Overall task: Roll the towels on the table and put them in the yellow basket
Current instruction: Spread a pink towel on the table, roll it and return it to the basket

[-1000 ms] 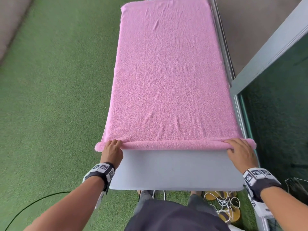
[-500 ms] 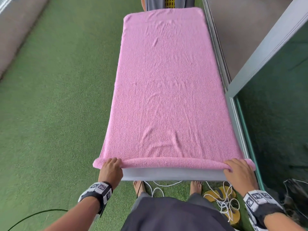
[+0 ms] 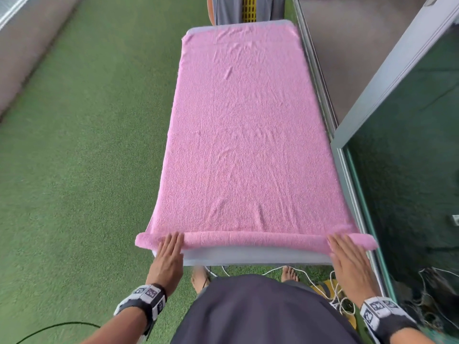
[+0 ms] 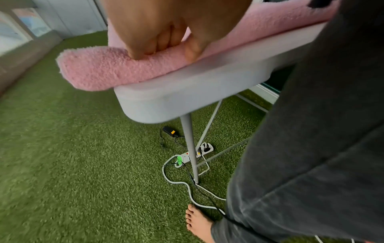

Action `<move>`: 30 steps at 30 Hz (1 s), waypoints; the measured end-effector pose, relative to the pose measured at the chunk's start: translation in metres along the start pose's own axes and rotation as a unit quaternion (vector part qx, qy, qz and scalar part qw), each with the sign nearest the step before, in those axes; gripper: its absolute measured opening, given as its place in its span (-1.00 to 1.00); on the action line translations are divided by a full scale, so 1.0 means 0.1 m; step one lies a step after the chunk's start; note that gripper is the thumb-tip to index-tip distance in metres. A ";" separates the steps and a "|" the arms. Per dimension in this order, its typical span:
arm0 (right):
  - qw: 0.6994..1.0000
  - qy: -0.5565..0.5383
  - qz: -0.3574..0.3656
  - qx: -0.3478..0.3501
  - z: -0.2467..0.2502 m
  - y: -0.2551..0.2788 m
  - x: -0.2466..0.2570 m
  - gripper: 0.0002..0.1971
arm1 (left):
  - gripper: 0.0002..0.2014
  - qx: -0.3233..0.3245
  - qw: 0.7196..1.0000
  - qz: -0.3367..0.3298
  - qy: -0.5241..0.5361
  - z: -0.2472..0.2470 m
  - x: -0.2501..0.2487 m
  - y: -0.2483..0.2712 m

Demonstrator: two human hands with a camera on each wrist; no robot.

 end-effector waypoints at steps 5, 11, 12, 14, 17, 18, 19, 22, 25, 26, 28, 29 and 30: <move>0.999 -0.001 -0.025 0.038 -0.03 -0.02 -0.01 -0.31 | -0.31 -0.001 1.000 0.018 -0.017 0.03 -0.01 0.01; 0.993 0.051 -0.067 0.077 0.21 -0.40 -0.05 -0.55 | -0.63 -0.026 0.998 0.017 0.048 0.30 -0.01 -0.27; 0.992 0.059 -0.064 0.086 0.25 -0.48 -0.04 -0.60 | -0.68 -0.016 0.998 0.021 0.051 0.32 0.00 -0.32; 0.994 0.057 -0.051 0.084 0.33 -0.63 0.00 -0.63 | -0.84 -0.016 0.999 0.019 0.043 0.37 0.01 -0.44; 0.999 0.012 -0.041 0.006 0.50 -0.75 0.01 -0.55 | -0.58 -0.010 0.999 0.044 0.026 0.37 0.09 -0.58; 0.999 -0.002 -0.036 -0.005 0.49 -0.73 0.01 -0.53 | -0.54 -0.011 0.998 0.052 0.014 0.36 0.10 -0.58; 0.999 -0.011 -0.029 0.004 0.43 -0.69 0.03 -0.51 | -0.56 -0.008 0.999 0.042 0.002 0.33 0.09 -0.56; 0.998 0.020 -0.037 0.053 0.28 -0.52 0.06 -0.33 | -0.46 0.011 1.000 0.005 0.004 0.26 -0.03 -0.42; 0.993 0.065 -0.083 0.058 0.35 -0.57 0.01 -0.40 | -0.59 -0.010 1.000 0.026 0.012 0.35 0.01 -0.44; 0.991 0.073 -0.085 0.067 0.36 -0.62 0.00 -0.46 | -0.69 -0.008 1.000 0.028 0.009 0.39 0.00 -0.50; 0.992 0.081 -0.063 0.080 0.39 -0.76 0.01 -0.68 | -0.84 0.001 1.000 0.020 -0.006 0.43 0.00 -0.66; 0.992 0.076 -0.057 0.085 0.43 -0.83 0.02 -0.76 | -0.82 -0.003 1.000 0.019 -0.012 0.46 0.02 -0.74; 0.993 0.069 -0.056 0.082 0.48 -0.91 0.03 -0.73 | -0.76 -0.016 1.000 0.018 -0.013 0.50 0.02 -0.81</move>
Point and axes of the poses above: each hand's wrist, its own y-axis away from the middle knuckle, its own z-axis out of the back of the hand, x = y × z, the point moved 9 cm from there along -y, towards the middle knuckle, and after that the axes turned 3 degrees about -x, right-handed, at the moved point
